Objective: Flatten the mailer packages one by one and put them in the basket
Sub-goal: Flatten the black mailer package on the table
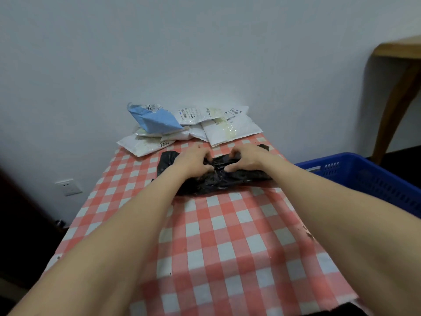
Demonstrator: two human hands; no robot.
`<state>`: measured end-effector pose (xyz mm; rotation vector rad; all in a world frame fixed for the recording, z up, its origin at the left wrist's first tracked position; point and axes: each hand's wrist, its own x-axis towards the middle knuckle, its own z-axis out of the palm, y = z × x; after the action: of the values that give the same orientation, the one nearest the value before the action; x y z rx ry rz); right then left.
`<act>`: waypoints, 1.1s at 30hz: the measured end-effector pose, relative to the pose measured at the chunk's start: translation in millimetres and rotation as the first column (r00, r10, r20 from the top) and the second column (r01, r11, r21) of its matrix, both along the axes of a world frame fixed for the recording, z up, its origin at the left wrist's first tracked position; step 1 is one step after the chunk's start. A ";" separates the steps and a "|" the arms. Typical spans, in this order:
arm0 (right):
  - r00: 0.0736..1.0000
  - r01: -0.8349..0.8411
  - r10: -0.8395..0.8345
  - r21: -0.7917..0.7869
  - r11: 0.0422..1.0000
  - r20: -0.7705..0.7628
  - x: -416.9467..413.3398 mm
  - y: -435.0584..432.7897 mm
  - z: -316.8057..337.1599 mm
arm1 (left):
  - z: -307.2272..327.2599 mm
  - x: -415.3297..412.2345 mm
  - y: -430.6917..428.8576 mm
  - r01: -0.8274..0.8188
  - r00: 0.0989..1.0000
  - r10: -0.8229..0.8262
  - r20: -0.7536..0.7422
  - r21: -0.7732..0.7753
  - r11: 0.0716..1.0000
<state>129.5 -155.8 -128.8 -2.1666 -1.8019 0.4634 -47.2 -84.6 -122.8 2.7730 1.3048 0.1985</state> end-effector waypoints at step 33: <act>0.972 -0.032 0.014 0.074 0.997 0.236 -38.5 -8.8 -11.7 | -7.4 -46.0 -11.6 -0.061 0.951 0.054 -0.304 -0.012 0.998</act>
<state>91.1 -164.6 -140.5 -2.2285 -1.9317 0.1424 -93.2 -96.2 -130.2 2.8326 1.4400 -0.2494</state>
